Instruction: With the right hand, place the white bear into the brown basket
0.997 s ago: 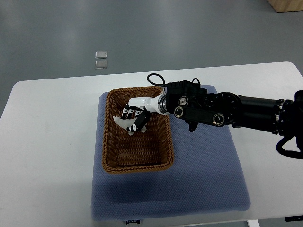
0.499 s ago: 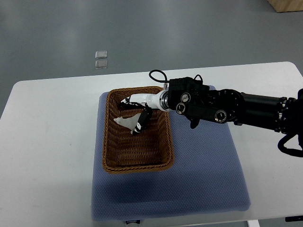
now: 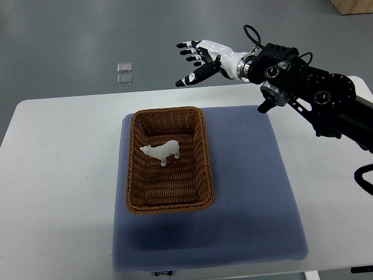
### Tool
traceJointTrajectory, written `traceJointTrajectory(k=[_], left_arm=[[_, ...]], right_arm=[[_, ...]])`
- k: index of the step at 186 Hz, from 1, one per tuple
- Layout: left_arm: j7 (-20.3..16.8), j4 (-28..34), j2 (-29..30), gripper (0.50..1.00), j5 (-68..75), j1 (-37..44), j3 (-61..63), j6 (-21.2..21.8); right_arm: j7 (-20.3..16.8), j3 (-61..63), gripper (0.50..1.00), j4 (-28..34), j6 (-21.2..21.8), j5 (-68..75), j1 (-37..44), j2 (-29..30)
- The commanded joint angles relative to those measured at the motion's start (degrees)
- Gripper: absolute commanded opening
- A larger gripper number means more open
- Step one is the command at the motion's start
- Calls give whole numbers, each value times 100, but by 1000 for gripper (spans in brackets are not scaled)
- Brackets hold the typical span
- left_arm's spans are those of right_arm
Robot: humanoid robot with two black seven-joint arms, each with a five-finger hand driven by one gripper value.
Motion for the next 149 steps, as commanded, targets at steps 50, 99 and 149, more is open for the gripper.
traceJointTrajectory(k=[50, 99, 149], left_arm=[[0, -42, 0, 1000, 1, 0, 9, 0], [0, -59, 0, 1000, 1, 0, 9, 0], [0, -59, 0, 1000, 10, 0, 9, -9]], right_arm=[[1299, 3310, 928, -722, -658, 1695, -1456, 900], [1739, 3301, 928, -1391, 186, 3928, -1623, 944], [1783, 3301, 928, -1601, 608, 4254, -1685, 953]])
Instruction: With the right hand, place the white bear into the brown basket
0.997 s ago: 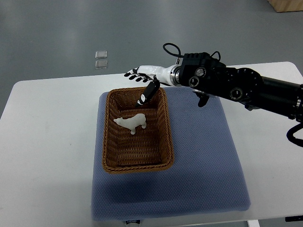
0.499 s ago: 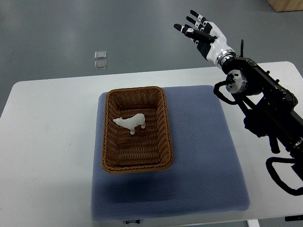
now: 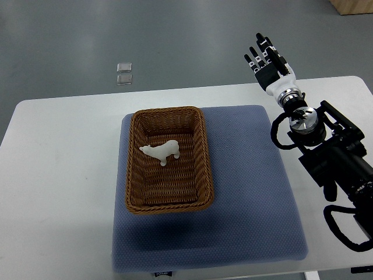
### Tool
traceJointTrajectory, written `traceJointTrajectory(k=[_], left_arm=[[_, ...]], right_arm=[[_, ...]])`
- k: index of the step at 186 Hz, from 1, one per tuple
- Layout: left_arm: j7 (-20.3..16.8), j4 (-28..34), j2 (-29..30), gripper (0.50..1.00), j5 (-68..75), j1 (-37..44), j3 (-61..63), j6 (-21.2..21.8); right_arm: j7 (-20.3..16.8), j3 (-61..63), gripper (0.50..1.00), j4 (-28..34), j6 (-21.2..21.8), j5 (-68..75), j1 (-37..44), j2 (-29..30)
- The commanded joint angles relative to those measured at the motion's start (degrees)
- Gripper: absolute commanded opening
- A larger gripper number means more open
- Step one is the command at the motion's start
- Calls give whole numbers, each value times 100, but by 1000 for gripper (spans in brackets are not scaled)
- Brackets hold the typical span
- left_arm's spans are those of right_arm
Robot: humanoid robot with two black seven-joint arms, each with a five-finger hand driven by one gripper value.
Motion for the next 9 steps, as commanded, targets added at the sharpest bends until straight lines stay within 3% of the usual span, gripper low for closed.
traceJointTrajectory(k=[1, 9], left_arm=[[-1, 0, 0, 1000, 8, 0, 0, -9], [7, -9, 0, 1000, 8, 0, 0, 0]], right_arm=[[15, -5, 928, -14, 13, 33, -15, 2], [24, -5, 928, -14, 4, 33, -15, 2]])
